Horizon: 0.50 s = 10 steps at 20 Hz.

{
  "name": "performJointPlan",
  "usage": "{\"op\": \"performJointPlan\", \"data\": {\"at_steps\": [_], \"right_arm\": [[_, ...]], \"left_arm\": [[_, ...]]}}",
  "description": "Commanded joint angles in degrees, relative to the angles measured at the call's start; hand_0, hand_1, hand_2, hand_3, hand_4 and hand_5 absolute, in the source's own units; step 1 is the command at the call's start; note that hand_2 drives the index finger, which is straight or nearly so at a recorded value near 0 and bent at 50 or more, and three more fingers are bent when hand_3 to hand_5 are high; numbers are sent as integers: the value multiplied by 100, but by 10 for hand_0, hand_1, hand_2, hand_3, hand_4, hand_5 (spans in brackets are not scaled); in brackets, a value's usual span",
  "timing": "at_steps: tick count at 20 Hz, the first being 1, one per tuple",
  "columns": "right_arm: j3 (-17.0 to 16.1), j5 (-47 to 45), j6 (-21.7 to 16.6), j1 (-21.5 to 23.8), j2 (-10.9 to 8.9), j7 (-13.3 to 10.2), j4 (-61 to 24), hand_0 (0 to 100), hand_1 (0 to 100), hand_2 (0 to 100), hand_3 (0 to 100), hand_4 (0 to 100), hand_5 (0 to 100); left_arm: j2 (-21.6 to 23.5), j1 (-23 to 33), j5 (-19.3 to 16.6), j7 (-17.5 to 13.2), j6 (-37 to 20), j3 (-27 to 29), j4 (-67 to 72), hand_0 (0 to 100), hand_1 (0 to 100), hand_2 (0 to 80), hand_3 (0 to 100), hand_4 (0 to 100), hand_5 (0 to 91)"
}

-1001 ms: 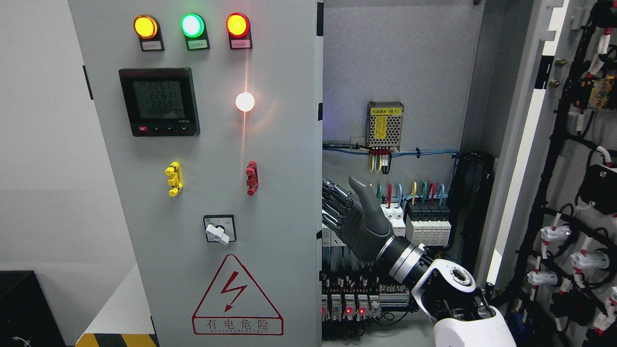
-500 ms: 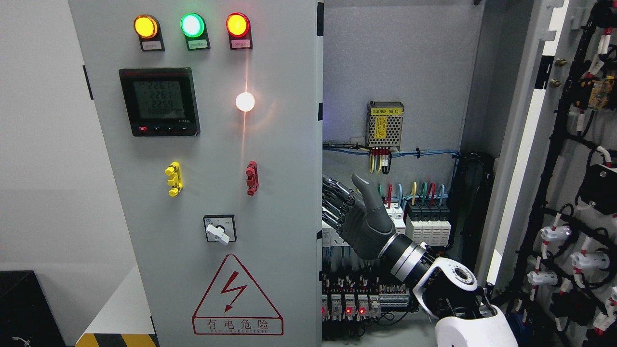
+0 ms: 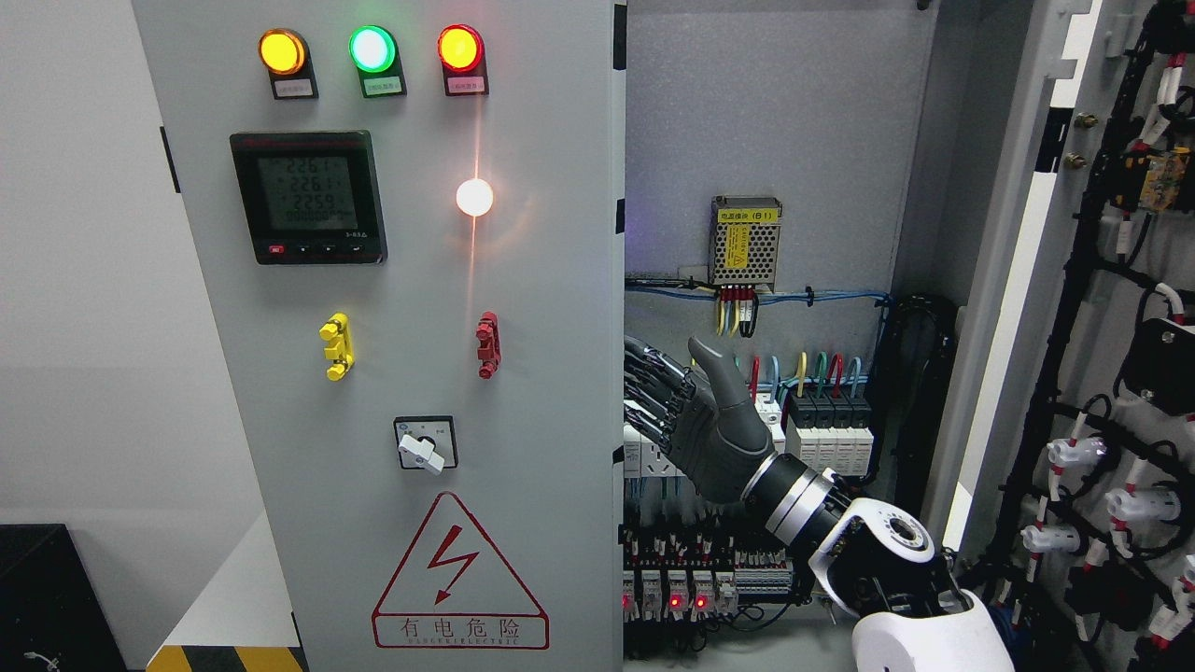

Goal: Open door with both hands

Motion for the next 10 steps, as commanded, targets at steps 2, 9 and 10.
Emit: {"op": "performJointPlan", "data": {"at_steps": [2,9,10], "right_arm": [[44,2,75,-7,-60,7,-68,191,0,0,0,0,0],[53,11,92,-42,-60,174,-103,191,0,0,0,0,0],[53,11,92,-60,-60,174,-103,191,0,0,0,0,0]], "left_arm": [[0,0,0,-3,-18,-185,0,0,0,0,0,0,0],[0,0,0,-3,-18,-185,0,0,0,0,0,0,0],[0,0,0,-3,-18,-185,0,0,0,0,0,0,0]]}}
